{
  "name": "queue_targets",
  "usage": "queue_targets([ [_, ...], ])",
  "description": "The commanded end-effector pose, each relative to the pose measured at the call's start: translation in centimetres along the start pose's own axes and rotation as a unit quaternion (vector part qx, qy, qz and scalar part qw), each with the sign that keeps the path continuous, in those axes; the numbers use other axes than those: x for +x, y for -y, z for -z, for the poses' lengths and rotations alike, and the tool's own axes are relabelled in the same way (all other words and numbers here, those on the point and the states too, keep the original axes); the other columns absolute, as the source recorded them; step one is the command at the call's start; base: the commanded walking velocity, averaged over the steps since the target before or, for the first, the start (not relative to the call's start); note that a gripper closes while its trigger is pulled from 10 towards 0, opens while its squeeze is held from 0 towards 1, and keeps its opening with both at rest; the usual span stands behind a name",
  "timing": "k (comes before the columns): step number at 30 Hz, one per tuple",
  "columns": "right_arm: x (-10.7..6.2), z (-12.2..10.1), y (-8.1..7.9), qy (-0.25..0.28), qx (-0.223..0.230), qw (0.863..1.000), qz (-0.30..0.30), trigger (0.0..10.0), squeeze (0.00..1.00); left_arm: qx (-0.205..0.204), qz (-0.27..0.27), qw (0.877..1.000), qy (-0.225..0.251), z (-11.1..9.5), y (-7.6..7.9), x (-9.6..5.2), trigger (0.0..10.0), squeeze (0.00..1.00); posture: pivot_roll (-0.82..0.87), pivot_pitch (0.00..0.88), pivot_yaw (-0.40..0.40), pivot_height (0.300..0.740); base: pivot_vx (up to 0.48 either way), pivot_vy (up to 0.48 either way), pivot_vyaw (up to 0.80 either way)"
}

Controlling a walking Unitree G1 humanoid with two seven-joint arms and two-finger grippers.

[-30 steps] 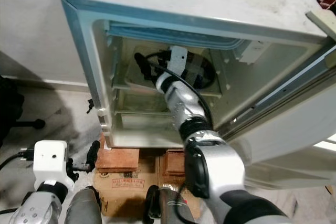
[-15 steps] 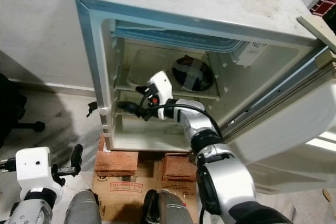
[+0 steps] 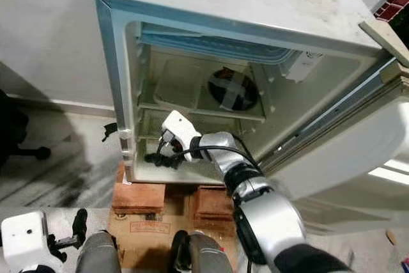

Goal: Restocking fridge

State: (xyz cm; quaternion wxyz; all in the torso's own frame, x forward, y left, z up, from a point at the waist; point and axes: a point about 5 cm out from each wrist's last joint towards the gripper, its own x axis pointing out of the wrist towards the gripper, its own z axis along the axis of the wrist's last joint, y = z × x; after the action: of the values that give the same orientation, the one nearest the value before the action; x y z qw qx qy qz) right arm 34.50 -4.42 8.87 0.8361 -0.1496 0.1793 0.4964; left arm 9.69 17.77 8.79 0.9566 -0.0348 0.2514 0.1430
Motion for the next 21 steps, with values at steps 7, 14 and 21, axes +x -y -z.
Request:
queue_targets([
  [7, -0.5, -2.4, 2.5, -0.003, -0.021, 0.994, 0.105, 10.0, 1.00, -0.016, 0.004, 1.000, -0.014, 0.4, 0.6, -0.8, 10.0, 0.00, 0.27, 0.250, -0.263, 0.740, 0.000, 0.000, 0.00],
  [14, -0.3, -3.7, 2.5, 0.017, -0.036, 0.994, 0.104, 10.0, 1.00, -0.019, 0.002, 1.000, -0.017, 0.6, 0.5, -0.5, 10.0, 0.00, 0.26, 0.237, -0.263, 0.740, 0.000, 0.000, 0.00],
  [21, -1.8, -2.1, 2.8, 0.051, -0.020, 0.997, 0.056, 10.0, 1.00, -0.014, 0.016, 1.000, 0.009, -0.4, 1.0, 1.5, 10.0, 0.00, 0.22, 0.170, -0.238, 0.740, 0.000, 0.000, 0.00],
])
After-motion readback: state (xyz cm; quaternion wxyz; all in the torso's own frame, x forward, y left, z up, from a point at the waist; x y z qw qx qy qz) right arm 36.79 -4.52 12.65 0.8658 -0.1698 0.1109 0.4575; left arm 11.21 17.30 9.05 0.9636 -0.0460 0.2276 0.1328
